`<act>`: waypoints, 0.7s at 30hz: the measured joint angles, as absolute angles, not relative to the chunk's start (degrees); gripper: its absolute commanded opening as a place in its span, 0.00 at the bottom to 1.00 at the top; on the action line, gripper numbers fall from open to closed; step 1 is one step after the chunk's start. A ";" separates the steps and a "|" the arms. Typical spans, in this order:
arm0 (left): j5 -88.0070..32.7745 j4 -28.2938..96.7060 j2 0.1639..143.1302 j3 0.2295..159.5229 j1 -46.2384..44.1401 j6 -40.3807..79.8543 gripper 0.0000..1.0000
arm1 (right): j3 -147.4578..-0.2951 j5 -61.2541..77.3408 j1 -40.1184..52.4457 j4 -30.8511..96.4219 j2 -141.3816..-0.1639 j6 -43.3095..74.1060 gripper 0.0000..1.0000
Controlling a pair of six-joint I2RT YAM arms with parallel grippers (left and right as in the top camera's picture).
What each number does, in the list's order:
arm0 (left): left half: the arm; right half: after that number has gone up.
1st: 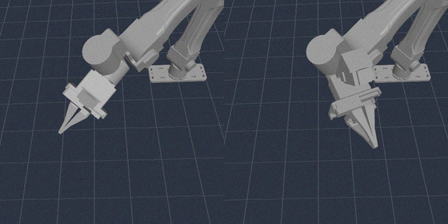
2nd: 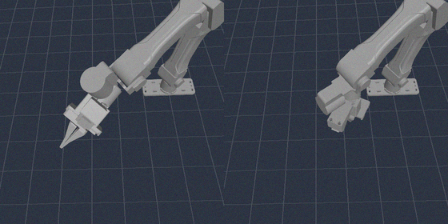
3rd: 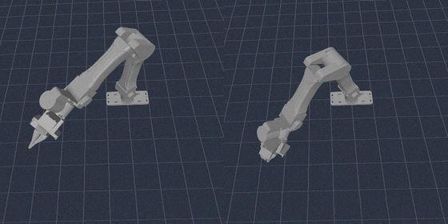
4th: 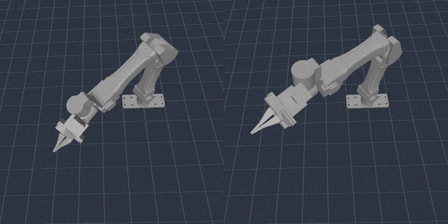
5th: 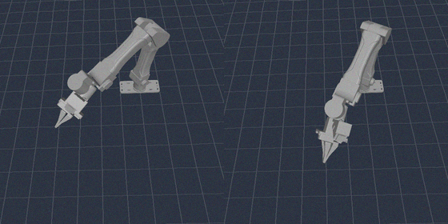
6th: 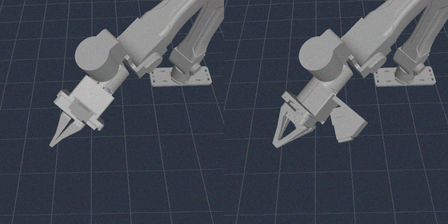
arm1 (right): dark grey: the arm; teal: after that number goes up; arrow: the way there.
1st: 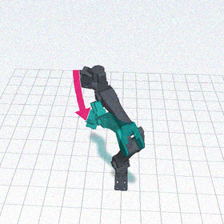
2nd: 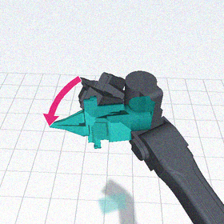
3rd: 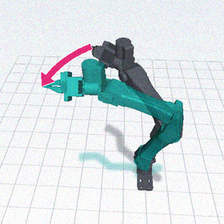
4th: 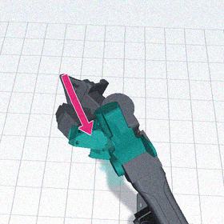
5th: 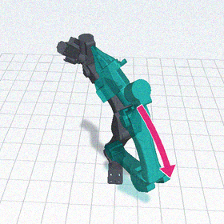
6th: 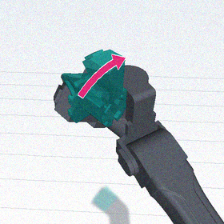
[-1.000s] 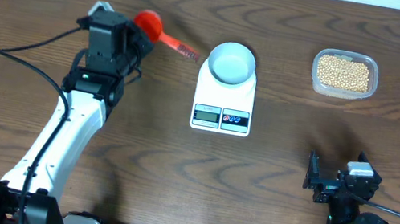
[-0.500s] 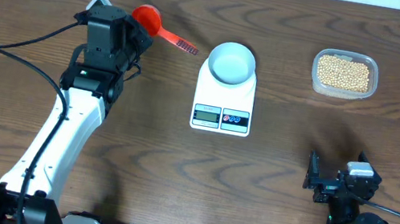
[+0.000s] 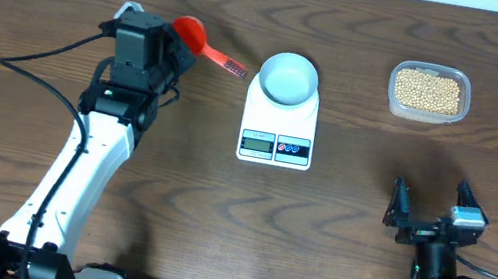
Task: Scoop item into bowl and weigh 50g on scale
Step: 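Reach the right gripper to the scoop handle above the scale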
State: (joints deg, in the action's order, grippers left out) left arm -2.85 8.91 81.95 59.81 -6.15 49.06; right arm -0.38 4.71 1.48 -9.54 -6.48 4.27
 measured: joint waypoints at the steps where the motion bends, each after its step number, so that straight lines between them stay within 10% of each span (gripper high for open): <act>1: -2.85 8.93 81.95 59.81 -6.94 49.06 0.07 | -0.38 4.75 1.48 -10.00 -6.48 6.57 0.99; 21: -4.19 10.09 81.89 59.81 -12.88 51.27 0.07 | -0.49 16.10 1.48 -37.69 -27.24 36.73 0.99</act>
State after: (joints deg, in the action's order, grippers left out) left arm -4.19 10.09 81.89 59.81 -12.88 51.27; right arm -0.49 16.10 1.48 -37.69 -27.24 36.73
